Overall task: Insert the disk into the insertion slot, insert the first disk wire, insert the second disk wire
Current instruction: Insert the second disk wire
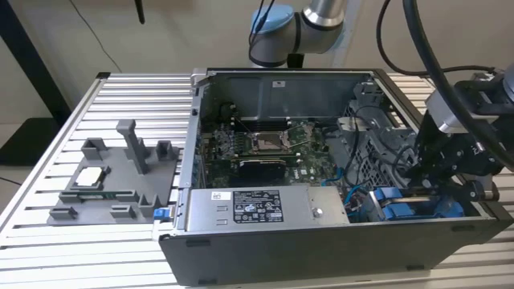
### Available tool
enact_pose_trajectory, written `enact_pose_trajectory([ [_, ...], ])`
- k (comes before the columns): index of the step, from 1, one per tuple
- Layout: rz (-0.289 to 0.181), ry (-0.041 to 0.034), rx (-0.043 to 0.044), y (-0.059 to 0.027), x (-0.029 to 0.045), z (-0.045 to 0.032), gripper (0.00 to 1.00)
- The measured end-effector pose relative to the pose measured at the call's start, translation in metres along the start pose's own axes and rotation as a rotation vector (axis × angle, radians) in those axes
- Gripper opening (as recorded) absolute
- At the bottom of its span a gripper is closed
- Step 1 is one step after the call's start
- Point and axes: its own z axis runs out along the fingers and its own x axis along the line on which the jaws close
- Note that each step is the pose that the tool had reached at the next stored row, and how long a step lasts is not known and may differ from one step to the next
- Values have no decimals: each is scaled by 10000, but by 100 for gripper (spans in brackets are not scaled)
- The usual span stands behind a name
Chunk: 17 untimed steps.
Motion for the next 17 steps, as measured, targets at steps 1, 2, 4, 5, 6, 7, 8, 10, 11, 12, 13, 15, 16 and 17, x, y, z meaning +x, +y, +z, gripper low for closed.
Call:
enact_pose_trajectory([
  [1,1,-11,-7,-1,0,-2,24],
  [2,1,-10,-16,-4,-1,-3,24],
  [4,5,-8,-26,-10,-1,-4,24],
  [5,6,-8,-28,-11,-1,-5,24],
  [6,7,-8,-29,-11,0,-5,24],
  [7,9,-10,-31,-11,0,-4,24],
  [8,9,-17,-32,-12,0,-5,24],
  [10,18,-24,-30,-13,1,2,24],
  [11,29,-25,-33,-14,3,8,24],
  [12,43,-26,-40,-14,4,13,21],
  [13,54,-26,-47,-16,5,18,21],
  [15,74,-27,-56,-20,8,29,16],
  [16,84,-29,-59,-23,9,35,16],
  [17,97,-28,-65,-26,10,38,16],
])
